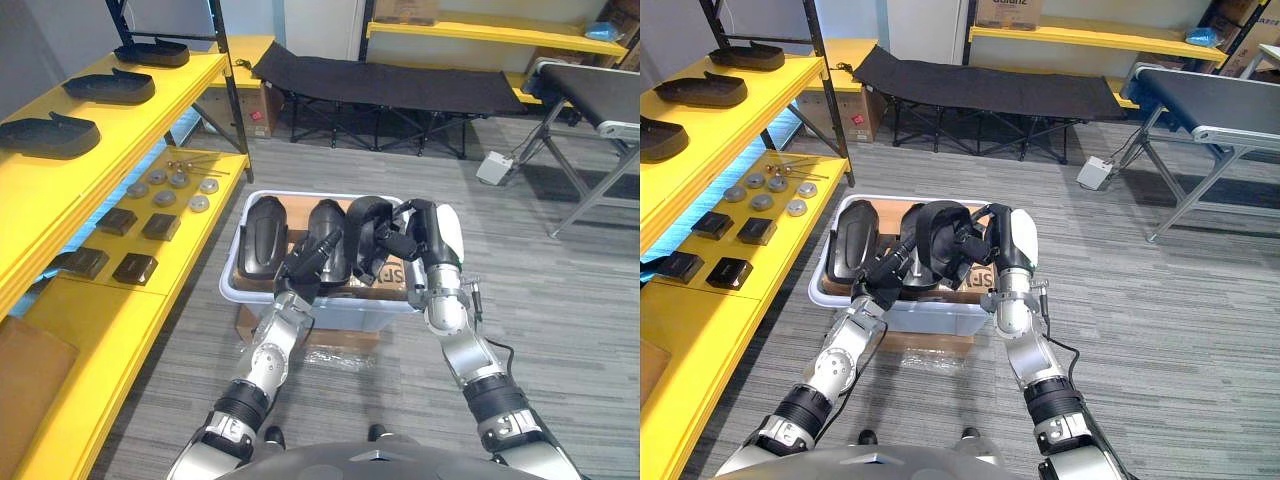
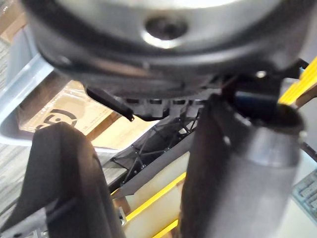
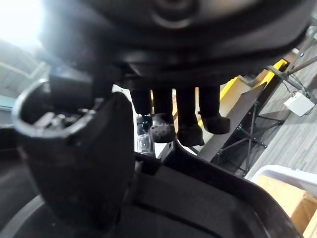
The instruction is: Walk over and take three plastic housings, then place them on the shelf
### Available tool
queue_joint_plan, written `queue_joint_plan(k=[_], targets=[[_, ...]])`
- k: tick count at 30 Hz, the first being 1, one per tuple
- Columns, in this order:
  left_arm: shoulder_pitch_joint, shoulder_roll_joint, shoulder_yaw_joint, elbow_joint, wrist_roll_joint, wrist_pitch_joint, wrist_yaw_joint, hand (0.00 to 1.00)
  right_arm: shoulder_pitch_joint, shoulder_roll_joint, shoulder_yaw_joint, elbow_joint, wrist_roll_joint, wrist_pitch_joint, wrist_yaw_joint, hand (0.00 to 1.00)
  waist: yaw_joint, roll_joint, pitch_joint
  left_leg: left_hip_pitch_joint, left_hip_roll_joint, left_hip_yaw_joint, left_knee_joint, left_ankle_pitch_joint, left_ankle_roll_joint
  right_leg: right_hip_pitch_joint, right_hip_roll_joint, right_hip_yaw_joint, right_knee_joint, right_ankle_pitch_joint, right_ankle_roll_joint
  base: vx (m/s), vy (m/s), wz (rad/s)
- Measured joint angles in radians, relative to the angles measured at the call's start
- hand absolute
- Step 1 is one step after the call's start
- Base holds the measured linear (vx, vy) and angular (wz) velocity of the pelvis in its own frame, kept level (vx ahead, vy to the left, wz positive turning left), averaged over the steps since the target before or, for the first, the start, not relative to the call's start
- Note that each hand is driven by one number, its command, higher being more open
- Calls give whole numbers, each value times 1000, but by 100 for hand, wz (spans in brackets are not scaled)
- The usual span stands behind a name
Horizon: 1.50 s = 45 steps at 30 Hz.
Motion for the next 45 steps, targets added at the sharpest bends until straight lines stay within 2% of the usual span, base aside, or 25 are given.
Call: queue_joint_plan(k=[8,12,15,20,26,28,37,41,45], targets=[[0,1,2,17,5,-5,28,100,-106,-1,-52,32,70,65,-59,0,4,14,21,-38,2,-22,0,14,-3,-39,0,-13,26,-3,-4,-23,-2,7],[-3,0,0,47,52,-37,42,100,-170,-1,-57,48,80,93,-82,0,12,11,43,-56,3,-27,1,17,-6,-57,0,-16,34,-4,-5,-33,2,3],[-38,-1,-1,47,131,-92,61,100,-229,-2,-61,68,87,106,-103,0,24,2,91,-74,4,-38,2,29,-4,-79,0,-25,53,-6,-8,-46,-5,11],[-102,3,1,40,177,-186,92,100,-281,-2,-63,81,128,110,-116,0,34,-7,135,-116,6,-56,35,28,0,-101,-1,-39,67,-9,-12,-16,-2,11],[-112,1,0,30,260,-262,101,100,-343,-3,-64,102,156,110,-119,0,30,-6,175,-142,13,-58,95,-1,-2,-105,1,-37,81,-13,-18,0,0,0],[-134,1,-9,28,333,-280,109,100,-347,-14,-64,102,157,110,-119,0,33,-5,191,-145,16,-60,102,-6,-3,-105,3,-38,86,-17,-21,0,0,0],[-158,7,-62,-45,446,-294,115,100,-361,-35,-58,104,190,111,-118,0,29,4,203,-176,16,-58,158,-31,-2,-116,3,-33,92,-18,-21,0,0,0],[-180,14,-88,-46,558,-306,127,100,-405,-40,-51,109,189,110,-115,0,29,21,219,-177,17,-55,169,-39,-1,-116,3,-31,99,-20,-22,-20,8,-2],[-180,21,-115,-53,600,-306,146,100,-422,-66,-12,109,189,110,-111,0,29,26,228,-177,17,-55,169,-39,-1,-117,3,-30,100,-20,-22,0,0,0]])
